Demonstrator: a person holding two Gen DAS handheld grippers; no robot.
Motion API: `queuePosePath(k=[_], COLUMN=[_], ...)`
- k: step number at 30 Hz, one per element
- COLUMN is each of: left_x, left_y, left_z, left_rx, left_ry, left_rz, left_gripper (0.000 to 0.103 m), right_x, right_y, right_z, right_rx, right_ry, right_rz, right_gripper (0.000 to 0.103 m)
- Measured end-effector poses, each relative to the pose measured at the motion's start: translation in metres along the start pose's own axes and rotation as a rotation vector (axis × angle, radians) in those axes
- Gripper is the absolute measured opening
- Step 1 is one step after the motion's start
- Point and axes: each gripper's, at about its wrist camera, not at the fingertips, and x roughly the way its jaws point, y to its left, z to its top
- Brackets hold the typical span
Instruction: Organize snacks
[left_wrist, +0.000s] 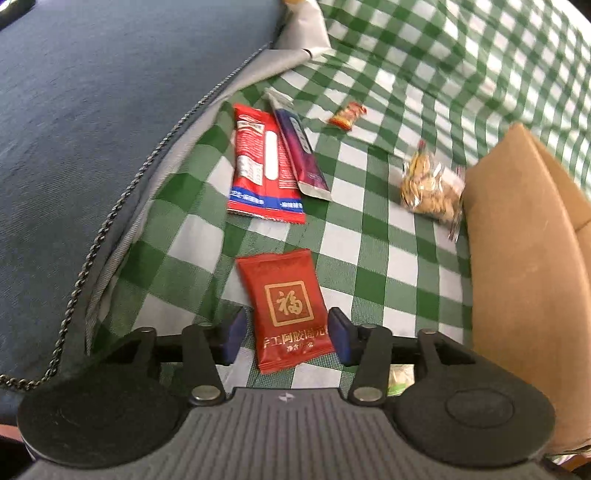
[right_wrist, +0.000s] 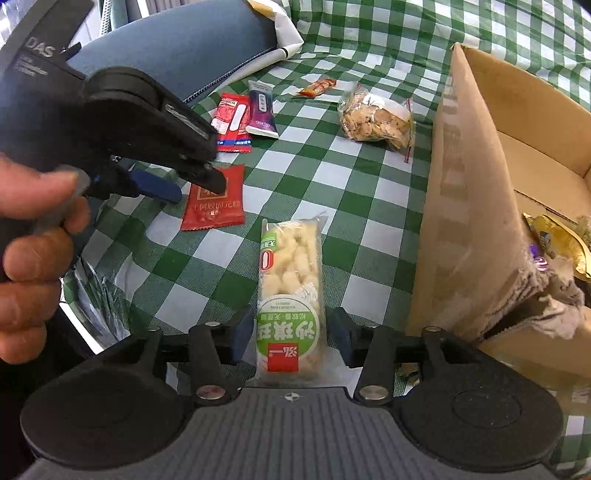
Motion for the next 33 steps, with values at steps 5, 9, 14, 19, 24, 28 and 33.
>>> queuePosePath(k=[5, 9, 14, 19, 24, 28, 33], left_x=[0.010, 0.020, 0.020, 0.017, 0.005, -0.003, -0.011], left_y=[-0.016, -0.026, -0.027, -0.024, -0.020, -0.016, -0.017], left_z=[-0.001, -0.003, -0.002, -0.001, 0.002, 0.004, 0.006], left_rx=[0.074, 0.133, 0.157, 0.151, 0.121, 0.084, 0.065], left_ry=[-0.014, -0.014, -0.037, -0.060, -0.103, -0.119, -0.144], left_rz=[0.060, 0.106, 0.150, 0.156, 0.146, 0.112, 0.081], left_gripper=[0.075, 0.075, 0.051, 0.047, 0.046, 0.046, 0.046], right_x=[0.007, 0.009, 0.012, 0.011, 0.007, -0.002, -0.014], right_y=[-0.001, -0.002, -0.002, -0.001, 0.000, 0.004, 0.010], right_z=[0.001, 0.003, 0.001, 0.001, 0.001, 0.001, 0.001], right_rx=[0.003, 0.003, -0.003, -0.019, -0.022, -0.049, -0.095], right_ry=[0.012, 0.015, 0.026, 0.015, 0.009, -0.021, -0.067], right_rz=[-0.001, -0.002, -0.010, -0.024, -0.022, -0.034, -0.052], right_gripper=[0.052, 0.053, 0.051, 0.039, 0.038, 0.038, 0.038])
